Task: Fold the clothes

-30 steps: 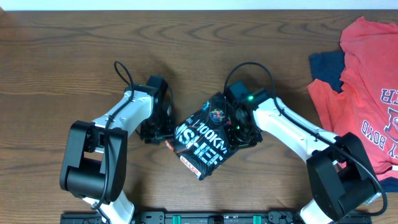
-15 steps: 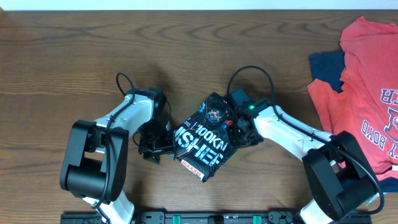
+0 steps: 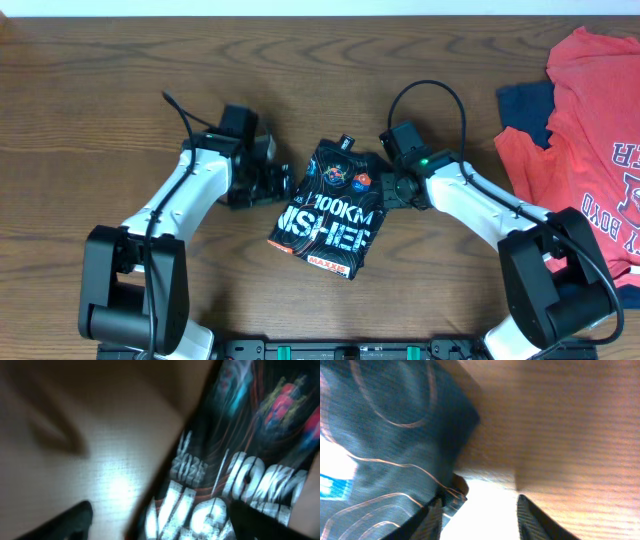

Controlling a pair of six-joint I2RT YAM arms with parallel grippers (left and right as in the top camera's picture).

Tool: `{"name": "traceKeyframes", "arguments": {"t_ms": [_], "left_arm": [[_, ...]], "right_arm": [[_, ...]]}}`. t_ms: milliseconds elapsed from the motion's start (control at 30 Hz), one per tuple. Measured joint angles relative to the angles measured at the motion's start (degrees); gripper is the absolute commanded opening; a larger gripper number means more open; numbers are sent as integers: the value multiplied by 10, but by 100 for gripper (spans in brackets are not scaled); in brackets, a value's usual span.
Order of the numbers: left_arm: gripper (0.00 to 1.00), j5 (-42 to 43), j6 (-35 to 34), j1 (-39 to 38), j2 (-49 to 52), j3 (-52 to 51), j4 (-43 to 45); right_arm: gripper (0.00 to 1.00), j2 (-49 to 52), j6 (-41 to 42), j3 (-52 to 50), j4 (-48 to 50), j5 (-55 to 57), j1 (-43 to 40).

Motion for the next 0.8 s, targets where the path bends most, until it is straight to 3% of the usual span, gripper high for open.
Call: {"name": "traceKeyframes", "arguments": {"t_ms": [200,400,633,767,800], "left_arm": [[99,18,8,1,10,3,108],[99,87,36,1,70,3,175],[99,186,59,-5,123,4,242],[88,218,65,-31,138,10,243],[80,223,70,-41,143,13,242]], "right_arm": [[68,-64,13,0,-37,3,-38],[69,-163,14,0,-50,2,-60],[69,-185,14,0,-83,2,-60],[70,-185,14,0,-88,2,-60],[70,-185,14,0,-88,2,-60]]}}
